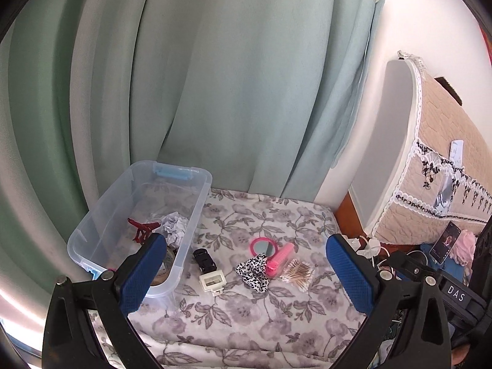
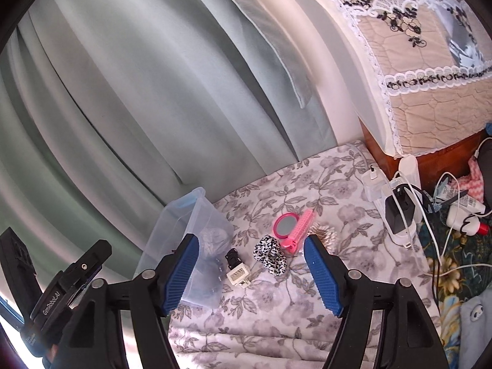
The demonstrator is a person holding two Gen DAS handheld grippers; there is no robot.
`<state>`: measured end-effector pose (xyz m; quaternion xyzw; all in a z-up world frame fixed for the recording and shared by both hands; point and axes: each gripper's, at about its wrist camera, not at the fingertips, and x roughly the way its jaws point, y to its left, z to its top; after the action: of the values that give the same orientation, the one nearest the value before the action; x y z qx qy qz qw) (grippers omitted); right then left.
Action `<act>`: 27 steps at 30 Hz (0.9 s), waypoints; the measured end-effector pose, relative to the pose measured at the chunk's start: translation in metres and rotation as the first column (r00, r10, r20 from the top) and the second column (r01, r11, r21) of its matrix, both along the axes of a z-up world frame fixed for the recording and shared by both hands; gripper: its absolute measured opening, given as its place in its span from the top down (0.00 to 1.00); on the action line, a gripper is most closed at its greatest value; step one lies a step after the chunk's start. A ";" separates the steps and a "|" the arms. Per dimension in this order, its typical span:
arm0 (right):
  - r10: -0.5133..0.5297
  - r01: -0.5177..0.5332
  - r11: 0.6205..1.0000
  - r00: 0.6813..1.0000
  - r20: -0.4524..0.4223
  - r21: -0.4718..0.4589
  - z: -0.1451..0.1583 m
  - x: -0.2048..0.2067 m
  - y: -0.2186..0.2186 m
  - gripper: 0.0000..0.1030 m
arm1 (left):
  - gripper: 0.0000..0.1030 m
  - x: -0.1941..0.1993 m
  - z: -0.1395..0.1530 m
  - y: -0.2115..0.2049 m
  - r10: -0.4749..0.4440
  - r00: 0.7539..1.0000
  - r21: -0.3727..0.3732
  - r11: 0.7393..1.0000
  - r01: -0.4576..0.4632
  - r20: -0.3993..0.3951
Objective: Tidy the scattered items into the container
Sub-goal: 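Withdraw both grippers from the container toward the remaining items on the bed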
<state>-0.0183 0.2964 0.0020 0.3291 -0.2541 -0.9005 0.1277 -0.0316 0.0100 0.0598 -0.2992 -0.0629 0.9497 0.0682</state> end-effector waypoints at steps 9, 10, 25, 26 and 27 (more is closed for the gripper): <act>-0.074 0.074 0.997 0.997 0.036 -0.001 -0.026 -0.011 0.022 0.28 | 0.00 -0.021 -0.036 -0.001 -0.047 0.996 0.074 0.996 0.041 0.074; -0.074 0.074 0.997 0.996 0.048 -0.001 -0.031 -0.013 0.023 0.28 | 0.00 -0.024 -0.041 -0.001 -0.049 0.995 0.082 0.996 0.043 0.082; -0.038 0.035 0.999 0.974 0.224 0.020 -0.108 -0.055 0.018 0.28 | 0.00 -0.075 -0.122 0.031 -0.175 0.951 0.103 0.983 0.154 0.254; -0.031 0.027 0.999 0.972 0.232 0.022 -0.112 -0.058 0.017 0.28 | 0.00 -0.079 -0.127 0.034 -0.180 0.948 0.092 0.983 0.161 0.263; -0.028 0.022 0.999 0.970 0.240 0.028 -0.115 -0.061 0.016 0.28 | 0.00 -0.082 -0.132 0.037 -0.177 0.946 0.076 0.984 0.163 0.270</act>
<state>-0.0795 0.3124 -0.1135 0.4342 -0.2604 -0.8586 0.0803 -0.1137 0.0469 -0.0725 -0.4311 -0.0707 0.8873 0.1482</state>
